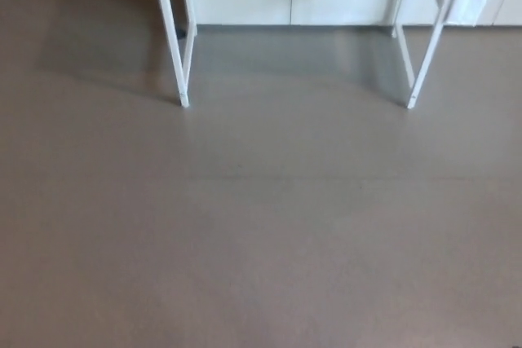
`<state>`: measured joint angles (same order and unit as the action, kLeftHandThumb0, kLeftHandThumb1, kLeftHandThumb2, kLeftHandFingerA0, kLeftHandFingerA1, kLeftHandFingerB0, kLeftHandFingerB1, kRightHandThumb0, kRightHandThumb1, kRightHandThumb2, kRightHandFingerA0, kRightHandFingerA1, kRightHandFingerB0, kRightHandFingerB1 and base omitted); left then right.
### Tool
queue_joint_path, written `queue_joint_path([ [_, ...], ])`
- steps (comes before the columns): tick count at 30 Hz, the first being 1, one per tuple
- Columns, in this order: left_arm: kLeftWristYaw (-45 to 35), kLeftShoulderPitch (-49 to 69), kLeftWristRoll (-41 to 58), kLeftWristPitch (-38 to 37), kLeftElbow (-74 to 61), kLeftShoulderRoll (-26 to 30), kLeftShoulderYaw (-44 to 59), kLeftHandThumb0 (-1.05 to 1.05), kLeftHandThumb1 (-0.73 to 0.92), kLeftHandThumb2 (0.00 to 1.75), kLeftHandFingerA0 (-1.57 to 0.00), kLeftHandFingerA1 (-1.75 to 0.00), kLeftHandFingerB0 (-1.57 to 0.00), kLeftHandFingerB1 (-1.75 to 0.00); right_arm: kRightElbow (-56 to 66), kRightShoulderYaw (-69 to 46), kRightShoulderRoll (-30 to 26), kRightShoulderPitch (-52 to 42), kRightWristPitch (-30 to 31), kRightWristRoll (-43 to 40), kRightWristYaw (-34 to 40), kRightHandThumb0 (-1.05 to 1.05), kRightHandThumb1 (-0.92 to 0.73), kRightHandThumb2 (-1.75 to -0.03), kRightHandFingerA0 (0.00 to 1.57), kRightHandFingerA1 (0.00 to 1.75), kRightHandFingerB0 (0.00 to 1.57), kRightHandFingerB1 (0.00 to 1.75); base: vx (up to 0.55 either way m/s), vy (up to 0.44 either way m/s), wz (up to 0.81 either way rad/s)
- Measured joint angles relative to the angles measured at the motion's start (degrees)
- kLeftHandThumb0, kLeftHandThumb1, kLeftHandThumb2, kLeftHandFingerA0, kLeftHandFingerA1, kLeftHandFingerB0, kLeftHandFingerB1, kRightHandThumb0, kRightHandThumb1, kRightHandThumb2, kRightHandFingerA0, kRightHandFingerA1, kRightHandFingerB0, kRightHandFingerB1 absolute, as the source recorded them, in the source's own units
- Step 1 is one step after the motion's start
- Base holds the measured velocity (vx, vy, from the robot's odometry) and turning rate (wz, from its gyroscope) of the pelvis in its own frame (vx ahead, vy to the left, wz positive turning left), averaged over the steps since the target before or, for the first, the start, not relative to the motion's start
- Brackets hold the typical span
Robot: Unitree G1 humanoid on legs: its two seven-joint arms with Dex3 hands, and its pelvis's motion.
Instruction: The robot walk towards a table in front and uses its left hand to pickup a tennis ball on the left side and put it in a container on the right hand side
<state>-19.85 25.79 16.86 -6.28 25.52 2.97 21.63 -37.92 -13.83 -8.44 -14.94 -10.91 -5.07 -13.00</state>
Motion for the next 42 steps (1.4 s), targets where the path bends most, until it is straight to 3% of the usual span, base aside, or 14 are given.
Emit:
queue_joint_path([
  [14, -0.20, 2.61, -0.59, -0.33, -1.59, 1.72, -1.66, -0.12, 0.57, 0.57, -0.38, -0.35, -0.34, -0.33, 0.44, 0.60, -0.31, -0.75, -0.19, 0.16, 0.13, -0.30, -0.58, -0.57, 0.70, 0.50, 0.33, 0.35, 0.26, -0.030, 0.12],
  [21, 0.09, 3.35, -1.33, -1.54, -1.44, 1.72, -2.89, -0.13, 0.56, 0.57, -0.39, -0.35, -0.36, -0.33, 0.25, 0.94, -0.88, -1.07, -0.71, 0.21, 0.33, -0.27, -0.59, -0.57, 0.64, 0.48, 0.31, 0.35, 0.21, -0.075, -0.05],
  [32, 0.93, 4.17, -2.31, -3.15, -0.92, 2.15, -3.04, -0.16, 0.56, 0.57, -0.40, -0.35, -0.36, -0.33, 0.04, 1.41, -0.69, -2.14, -1.42, 0.14, 0.15, -0.29, -0.57, -0.57, 0.68, 0.50, 0.33, 0.36, 0.30, 0.159, -0.17],
  [42, 0.98, 4.12, -2.49, -4.80, 1.93, 2.65, -2.96, -0.16, 0.56, 0.57, -0.40, -0.35, -0.36, -0.33, 0.29, 1.68, -0.78, -2.79, -1.53, 0.20, 0.21, -0.29, -0.59, -0.58, 0.62, 0.48, 0.32, 0.35, 0.29, 0.007, 0.08],
])
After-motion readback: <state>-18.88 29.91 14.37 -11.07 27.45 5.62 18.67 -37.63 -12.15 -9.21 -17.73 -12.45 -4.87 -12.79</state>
